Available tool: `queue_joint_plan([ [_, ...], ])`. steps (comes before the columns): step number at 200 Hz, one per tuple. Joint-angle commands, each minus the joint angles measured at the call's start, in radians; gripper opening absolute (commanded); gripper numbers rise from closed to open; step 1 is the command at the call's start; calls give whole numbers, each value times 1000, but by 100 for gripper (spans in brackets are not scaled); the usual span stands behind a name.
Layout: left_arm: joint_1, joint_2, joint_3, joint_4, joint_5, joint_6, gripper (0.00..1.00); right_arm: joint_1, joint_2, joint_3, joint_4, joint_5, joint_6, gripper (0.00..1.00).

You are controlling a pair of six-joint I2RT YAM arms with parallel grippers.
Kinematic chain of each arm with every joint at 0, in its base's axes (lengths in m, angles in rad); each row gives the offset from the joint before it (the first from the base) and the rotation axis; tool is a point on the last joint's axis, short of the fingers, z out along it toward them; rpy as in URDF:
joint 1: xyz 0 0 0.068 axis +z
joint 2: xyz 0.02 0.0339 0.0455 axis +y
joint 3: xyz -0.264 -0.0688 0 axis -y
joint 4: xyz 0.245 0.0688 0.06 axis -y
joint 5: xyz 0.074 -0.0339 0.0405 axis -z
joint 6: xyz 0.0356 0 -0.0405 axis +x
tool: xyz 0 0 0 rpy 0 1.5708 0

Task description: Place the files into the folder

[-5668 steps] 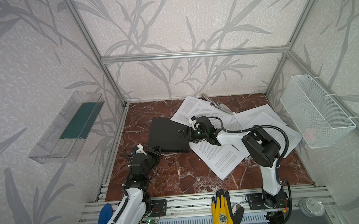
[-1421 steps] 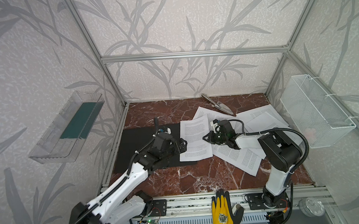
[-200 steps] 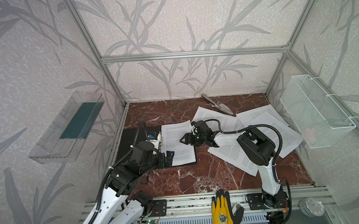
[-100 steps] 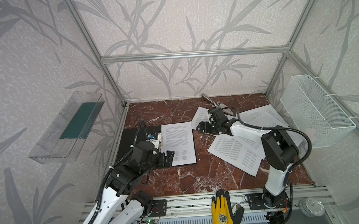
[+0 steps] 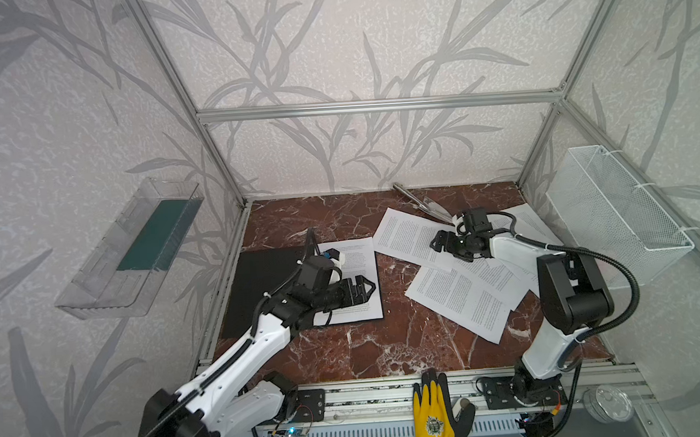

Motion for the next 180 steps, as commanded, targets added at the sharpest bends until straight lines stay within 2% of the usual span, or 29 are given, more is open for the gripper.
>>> queue_joint_plan([
  [1, -22, 125, 25, 230, 65, -126, 90, 2, 45, 59, 8, -51, -39, 93],
  [18, -51, 247, 74, 278, 61, -158, 86, -4, 80, 82, -26, -36, -44, 93],
  [48, -96, 446, 173, 344, 30, -221, 79, -14, 129, 87, 1, -115, -10, 93],
  [92, -112, 688, 309, 403, -8, -318, 75, -18, 93, 22, 0, -75, 44, 93],
  [127, -113, 845, 424, 441, -37, -373, 71, -25, 78, -29, 53, -93, 84, 92],
  [180, -117, 982, 471, 580, -113, -488, 69, -53, 110, -46, 103, -163, 115, 92],
])
